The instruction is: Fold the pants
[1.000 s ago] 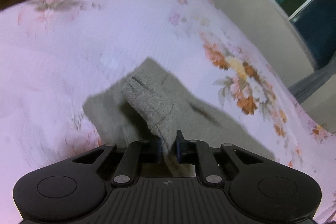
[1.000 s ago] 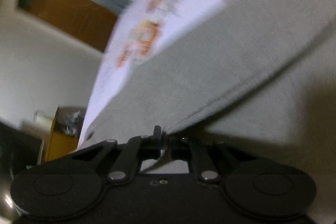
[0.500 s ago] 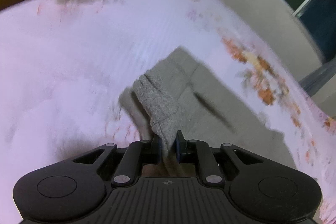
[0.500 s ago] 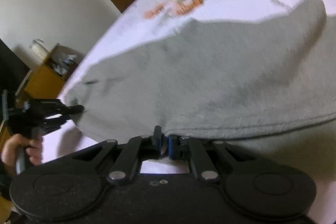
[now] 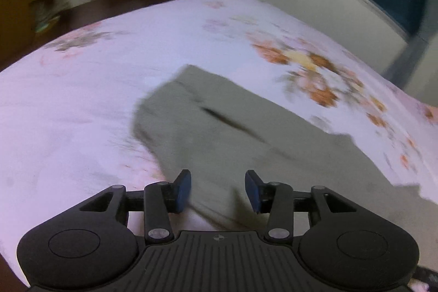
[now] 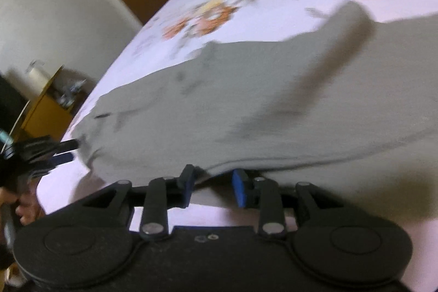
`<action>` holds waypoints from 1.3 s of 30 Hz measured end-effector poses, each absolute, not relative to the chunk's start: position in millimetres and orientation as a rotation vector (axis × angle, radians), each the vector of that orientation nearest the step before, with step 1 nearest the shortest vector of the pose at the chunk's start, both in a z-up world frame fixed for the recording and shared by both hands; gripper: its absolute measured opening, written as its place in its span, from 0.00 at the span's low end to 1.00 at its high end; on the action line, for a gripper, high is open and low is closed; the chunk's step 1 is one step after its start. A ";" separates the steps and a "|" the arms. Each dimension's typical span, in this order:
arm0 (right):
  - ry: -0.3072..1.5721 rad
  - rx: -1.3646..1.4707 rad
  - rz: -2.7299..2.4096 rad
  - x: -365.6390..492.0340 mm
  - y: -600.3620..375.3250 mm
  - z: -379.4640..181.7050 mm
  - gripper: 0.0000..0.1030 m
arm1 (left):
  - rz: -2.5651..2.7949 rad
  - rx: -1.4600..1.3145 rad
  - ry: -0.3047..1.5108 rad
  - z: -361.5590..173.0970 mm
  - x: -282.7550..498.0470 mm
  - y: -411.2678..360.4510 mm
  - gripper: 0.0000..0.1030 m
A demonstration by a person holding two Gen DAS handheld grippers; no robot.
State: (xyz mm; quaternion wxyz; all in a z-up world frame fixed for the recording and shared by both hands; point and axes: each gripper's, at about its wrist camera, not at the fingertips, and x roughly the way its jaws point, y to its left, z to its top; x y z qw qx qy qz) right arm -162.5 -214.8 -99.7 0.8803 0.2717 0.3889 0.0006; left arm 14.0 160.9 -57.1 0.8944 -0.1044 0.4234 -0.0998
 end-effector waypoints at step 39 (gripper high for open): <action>0.476 0.877 -0.332 -223.3 -394.5 -123.8 0.15 | -0.283 0.134 0.931 -100.3 -17.0 10.2 0.55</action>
